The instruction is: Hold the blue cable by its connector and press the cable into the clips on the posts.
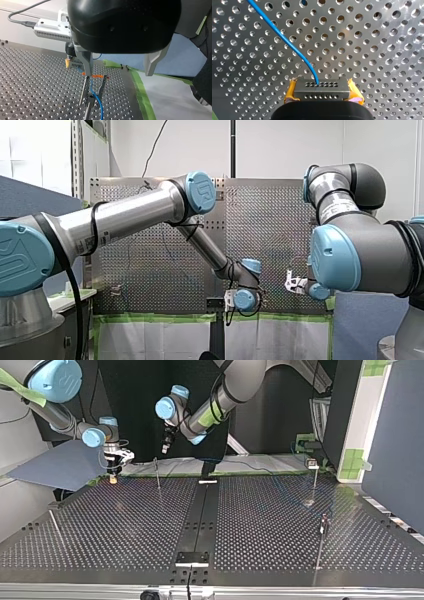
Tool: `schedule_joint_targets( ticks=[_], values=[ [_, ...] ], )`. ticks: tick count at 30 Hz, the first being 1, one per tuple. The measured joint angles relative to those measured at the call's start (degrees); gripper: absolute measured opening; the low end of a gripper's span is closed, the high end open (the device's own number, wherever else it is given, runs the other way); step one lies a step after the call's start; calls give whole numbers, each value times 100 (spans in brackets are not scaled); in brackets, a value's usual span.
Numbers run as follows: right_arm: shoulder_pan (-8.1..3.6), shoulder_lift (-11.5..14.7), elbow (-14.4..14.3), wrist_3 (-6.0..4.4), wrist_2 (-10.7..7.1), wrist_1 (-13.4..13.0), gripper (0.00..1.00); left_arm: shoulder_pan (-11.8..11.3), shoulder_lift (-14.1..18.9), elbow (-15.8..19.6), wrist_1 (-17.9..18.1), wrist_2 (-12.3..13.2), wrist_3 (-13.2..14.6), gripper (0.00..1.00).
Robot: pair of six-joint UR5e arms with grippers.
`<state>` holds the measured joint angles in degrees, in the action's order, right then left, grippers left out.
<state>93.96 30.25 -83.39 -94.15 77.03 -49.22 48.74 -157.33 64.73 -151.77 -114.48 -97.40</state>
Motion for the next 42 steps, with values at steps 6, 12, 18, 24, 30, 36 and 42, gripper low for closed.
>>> schedule_joint_targets(
  ticks=[6, 12, 18, 24, 30, 36, 42],
  values=[
    [0, 0, 0, 4, 0, 21, 0, -3, 188, 148, -93, -38, 9, 100],
    [0, 1, 0, 10, 4, 45, 0, -52, 447, 404, 116, 4, -190, 100],
    [5, 2, 1, 23, 9, 49, 0, -99, 734, 690, 398, -104, -472, 100],
    [26, 9, 2, 199, 9, 125, 0, -129, 1045, 1001, 709, -209, -782, 100],
    [57, 11, 1, 355, -3, 206, 0, -117, 1357, 1315, 973, -318, -1094, 100],
    [111, 18, 2, 361, -63, 214, 0, -19, 1653, 1609, 1022, -505, -1209, 100],
    [175, 94, 2, 350, -130, 244, 0, 40, 1958, 1914, 1016, -555, -1217, 100]
  ],
)
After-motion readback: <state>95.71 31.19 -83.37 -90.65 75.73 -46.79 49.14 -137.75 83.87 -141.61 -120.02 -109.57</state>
